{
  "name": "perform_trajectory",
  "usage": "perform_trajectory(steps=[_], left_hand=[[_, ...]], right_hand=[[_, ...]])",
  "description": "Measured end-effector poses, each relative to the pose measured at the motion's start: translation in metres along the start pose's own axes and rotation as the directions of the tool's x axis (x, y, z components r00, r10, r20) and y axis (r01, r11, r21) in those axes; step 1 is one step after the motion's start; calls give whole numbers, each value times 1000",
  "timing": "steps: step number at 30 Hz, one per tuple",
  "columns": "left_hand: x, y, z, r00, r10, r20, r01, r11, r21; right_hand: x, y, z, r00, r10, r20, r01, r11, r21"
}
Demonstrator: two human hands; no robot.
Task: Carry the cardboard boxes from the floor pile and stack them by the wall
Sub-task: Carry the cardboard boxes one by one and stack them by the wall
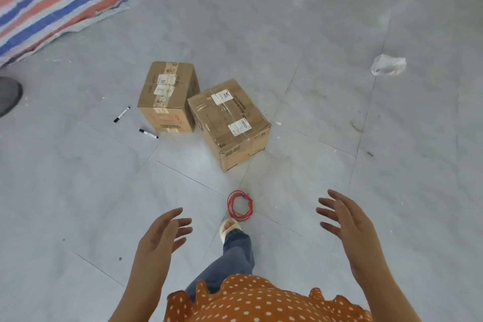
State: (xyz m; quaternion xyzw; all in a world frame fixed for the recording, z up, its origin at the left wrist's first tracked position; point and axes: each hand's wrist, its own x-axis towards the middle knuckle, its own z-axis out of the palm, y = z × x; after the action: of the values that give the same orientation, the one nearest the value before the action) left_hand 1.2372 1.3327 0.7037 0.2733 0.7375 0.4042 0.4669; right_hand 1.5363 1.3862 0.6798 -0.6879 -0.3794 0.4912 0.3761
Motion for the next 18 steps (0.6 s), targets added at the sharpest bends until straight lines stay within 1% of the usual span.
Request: perform_trajectory(steps=[4, 6, 9, 11, 13, 15, 18], left_hand=[[56, 43, 23, 1000, 10, 1, -10, 1000, -17], [82, 55, 33, 1000, 0, 1, 0, 1000, -4], [123, 71, 52, 999, -13, -34, 13, 1000, -22], [152, 74, 68, 998, -43, -46, 42, 999, -16], [189, 65, 88, 992, -99, -78, 98, 995, -16], [222, 56, 104, 980, -157, -120, 155, 987, -29], [290, 26, 140, 928, -294, -230, 274, 955, -116]], right_hand=[[65, -38, 9, 1000, 4, 1, -4, 999, -34], [97, -52, 15, 1000, 14, 24, -12, 997, -72], [150, -73, 27, 995, 7, 100, 9, 988, -153], [187, -80, 33, 984, 33, 176, 9, 973, -230], [235, -78, 39, 965, 77, 251, 1, 956, -295], [276, -74, 48, 946, 132, 295, -24, 939, -343], [366, -50, 76, 887, 251, 387, -49, 886, -461]])
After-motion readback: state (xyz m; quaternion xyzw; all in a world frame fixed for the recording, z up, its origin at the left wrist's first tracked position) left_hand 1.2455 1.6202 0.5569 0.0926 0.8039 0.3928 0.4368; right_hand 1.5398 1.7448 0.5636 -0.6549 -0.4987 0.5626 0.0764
